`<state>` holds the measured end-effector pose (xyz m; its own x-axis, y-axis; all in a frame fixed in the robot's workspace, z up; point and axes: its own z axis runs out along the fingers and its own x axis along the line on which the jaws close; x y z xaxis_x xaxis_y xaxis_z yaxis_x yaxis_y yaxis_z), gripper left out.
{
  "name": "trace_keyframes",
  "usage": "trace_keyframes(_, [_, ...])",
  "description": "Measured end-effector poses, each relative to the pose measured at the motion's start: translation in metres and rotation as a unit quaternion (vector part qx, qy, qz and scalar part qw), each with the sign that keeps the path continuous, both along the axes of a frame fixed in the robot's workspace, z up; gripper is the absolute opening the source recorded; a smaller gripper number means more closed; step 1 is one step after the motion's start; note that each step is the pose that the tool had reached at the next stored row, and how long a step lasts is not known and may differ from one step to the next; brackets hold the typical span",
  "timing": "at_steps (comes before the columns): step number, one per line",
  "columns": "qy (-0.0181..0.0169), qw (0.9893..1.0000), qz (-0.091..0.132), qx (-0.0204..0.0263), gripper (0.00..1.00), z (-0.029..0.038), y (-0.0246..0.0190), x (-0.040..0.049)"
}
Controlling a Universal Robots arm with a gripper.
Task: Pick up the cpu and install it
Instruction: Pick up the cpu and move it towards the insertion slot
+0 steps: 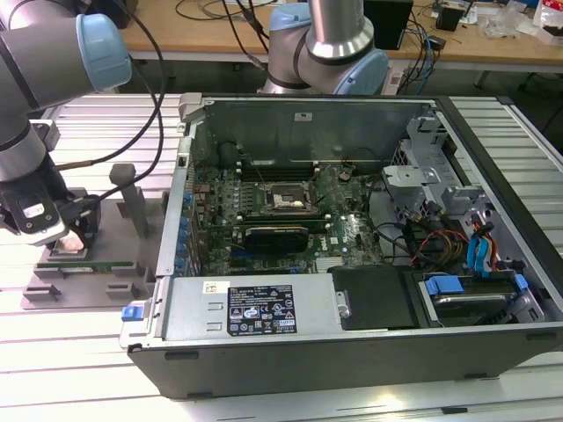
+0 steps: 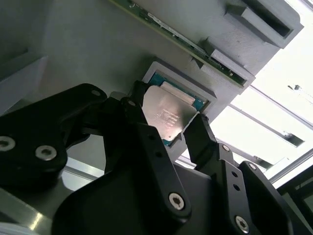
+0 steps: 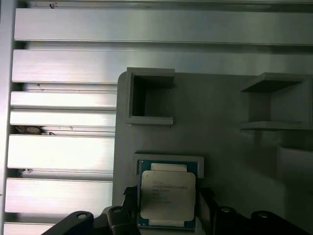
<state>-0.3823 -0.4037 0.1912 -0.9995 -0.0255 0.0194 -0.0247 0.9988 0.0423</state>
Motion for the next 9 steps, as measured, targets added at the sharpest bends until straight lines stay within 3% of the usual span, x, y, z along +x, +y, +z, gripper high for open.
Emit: trace_keyframes(9, [-0.0009,1.0000,0.000,0.0000,0.60,0.0005,0.0000,0.0011])
